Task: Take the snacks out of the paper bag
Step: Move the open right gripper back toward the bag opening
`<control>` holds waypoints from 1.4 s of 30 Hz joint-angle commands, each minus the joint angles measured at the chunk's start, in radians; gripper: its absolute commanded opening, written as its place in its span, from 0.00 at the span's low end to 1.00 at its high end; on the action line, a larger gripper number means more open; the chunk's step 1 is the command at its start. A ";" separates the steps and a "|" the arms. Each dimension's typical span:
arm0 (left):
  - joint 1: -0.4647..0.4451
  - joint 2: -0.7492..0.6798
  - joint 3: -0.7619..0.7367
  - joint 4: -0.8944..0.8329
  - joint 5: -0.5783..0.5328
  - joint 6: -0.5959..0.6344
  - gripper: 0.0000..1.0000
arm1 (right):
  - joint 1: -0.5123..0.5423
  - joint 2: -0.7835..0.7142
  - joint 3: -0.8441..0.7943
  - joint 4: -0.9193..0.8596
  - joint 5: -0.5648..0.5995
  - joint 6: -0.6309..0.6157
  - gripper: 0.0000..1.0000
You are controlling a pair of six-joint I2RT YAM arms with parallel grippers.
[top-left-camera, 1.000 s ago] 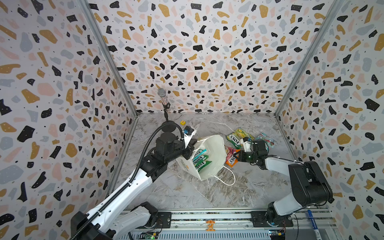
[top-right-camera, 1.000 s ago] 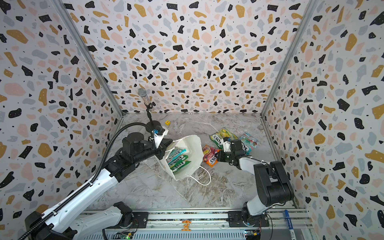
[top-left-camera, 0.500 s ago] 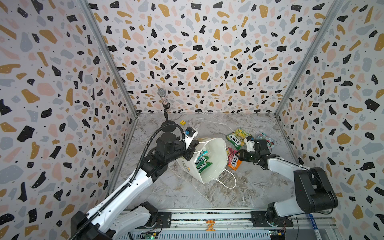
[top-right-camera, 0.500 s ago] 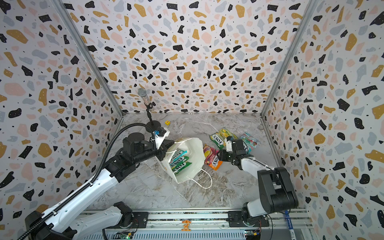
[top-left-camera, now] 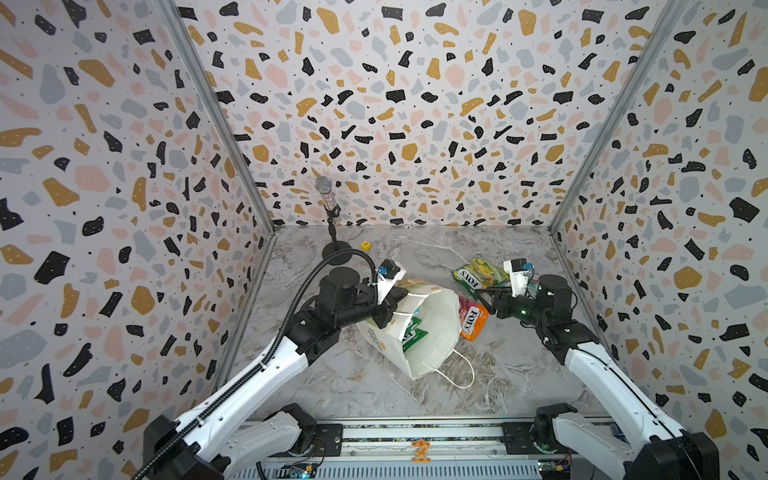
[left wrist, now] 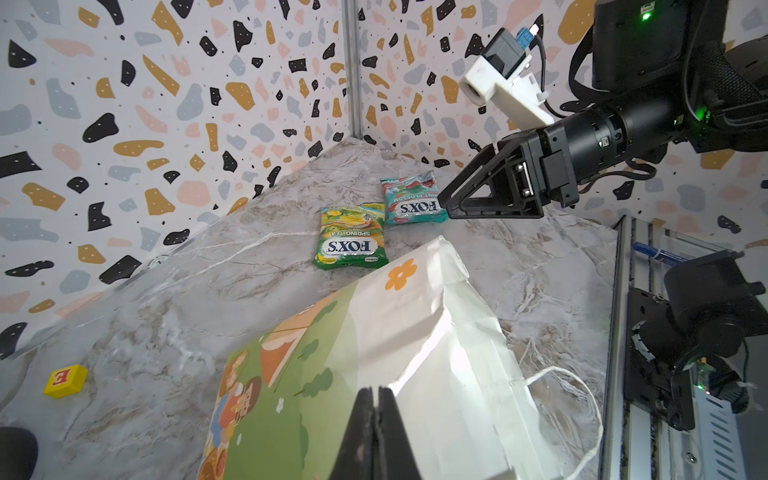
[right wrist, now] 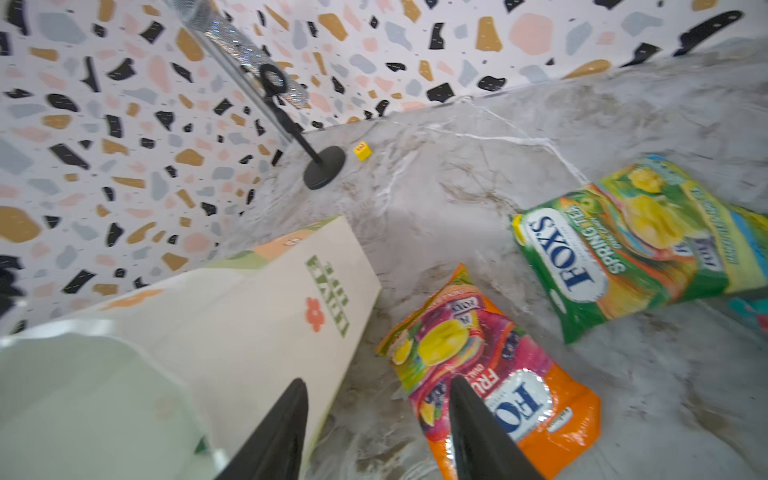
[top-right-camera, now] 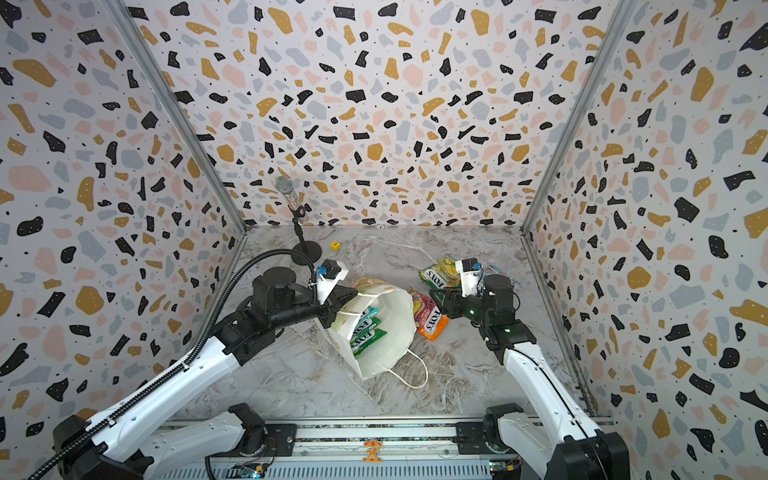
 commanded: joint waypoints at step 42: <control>-0.004 -0.008 -0.010 0.031 -0.022 -0.013 0.00 | 0.344 -0.074 -0.091 -0.096 0.283 -0.013 0.56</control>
